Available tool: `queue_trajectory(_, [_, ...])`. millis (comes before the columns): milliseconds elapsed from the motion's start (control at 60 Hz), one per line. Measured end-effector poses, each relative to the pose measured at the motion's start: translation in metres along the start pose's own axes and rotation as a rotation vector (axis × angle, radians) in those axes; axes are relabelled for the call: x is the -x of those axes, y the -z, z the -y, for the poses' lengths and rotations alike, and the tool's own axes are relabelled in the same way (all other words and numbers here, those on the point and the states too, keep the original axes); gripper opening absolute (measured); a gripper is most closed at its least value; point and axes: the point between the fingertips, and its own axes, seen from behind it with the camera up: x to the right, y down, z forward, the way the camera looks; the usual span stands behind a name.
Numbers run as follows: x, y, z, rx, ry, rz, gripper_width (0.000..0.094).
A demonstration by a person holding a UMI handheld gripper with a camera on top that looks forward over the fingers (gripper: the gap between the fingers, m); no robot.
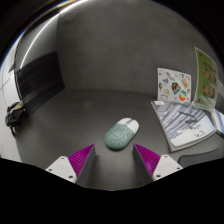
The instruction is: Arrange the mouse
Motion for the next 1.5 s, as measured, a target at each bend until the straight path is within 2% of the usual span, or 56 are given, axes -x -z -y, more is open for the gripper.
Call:
queue_trajectory(333, [-0.015,-0.059,0.039,0.025,-0.066,-0.218,0.0804])
queue_trajectory(417, [-0.015,-0.064,0.043,0.006,-0.077,-0.241,0.0736])
queue_trajectory(483, [-0.01,-0.068,0.045,-0.016,-0.063,-0.231,0.0527])
queue_trajectory(533, [-0.011,-0.067,0.044,-0.016,-0.079,-0.236,0.0522])
queue_trajectory(550, [-0.011,-0.067,0.045,-0.019,-0.089,-0.239,0.0493])
queue_trajectory(567, [-0.011,-0.066,0.045,-0.017,-0.096,-0.241,0.0511])
queue_trajectory(583, [-0.011,-0.066,0.046,-0.017,-0.099,-0.244,0.0463])
queue_trajectory(667, [-0.004,-0.06,0.048,-0.005,-0.087,-0.248,0.0425])
queue_trajectory(767, [0.013,-0.023,0.09,-0.116,-0.043,-0.194,0.0415])
queue_trajectory(850, [0.007,0.038,0.136,-0.244,0.001,-0.21,0.0416])
queue_trajectory(933, [-0.038,0.121,0.178,-0.386,0.027,-0.306,0.0413])
queue_trajectory(1000, [-0.086,0.184,0.183,-0.447,0.06,-0.393,0.041])
queue_trajectory(1067, [-0.144,0.235,0.166,-0.478,0.002,-0.473,0.0409])
queue_trajectory(1167, [-0.217,0.262,0.086,-0.384,-0.07,-0.517,0.0407])
queue_trajectory(1267, [-0.261,0.232,-0.009,-0.223,-0.127,-0.474,0.0408])
queue_trajectory(1350, [-0.275,0.209,-0.057,-0.117,-0.137,-0.41,0.041])
queue_trajectory(1433, [-0.276,0.185,-0.097,-0.051,-0.135,-0.355,0.041])
queue_trajectory(1450, [-0.273,0.183,-0.102,-0.04,-0.139,-0.347,0.0452])
queue_trajectory(1500, [-0.274,0.18,-0.1,-0.08,-0.141,-0.328,0.0417])
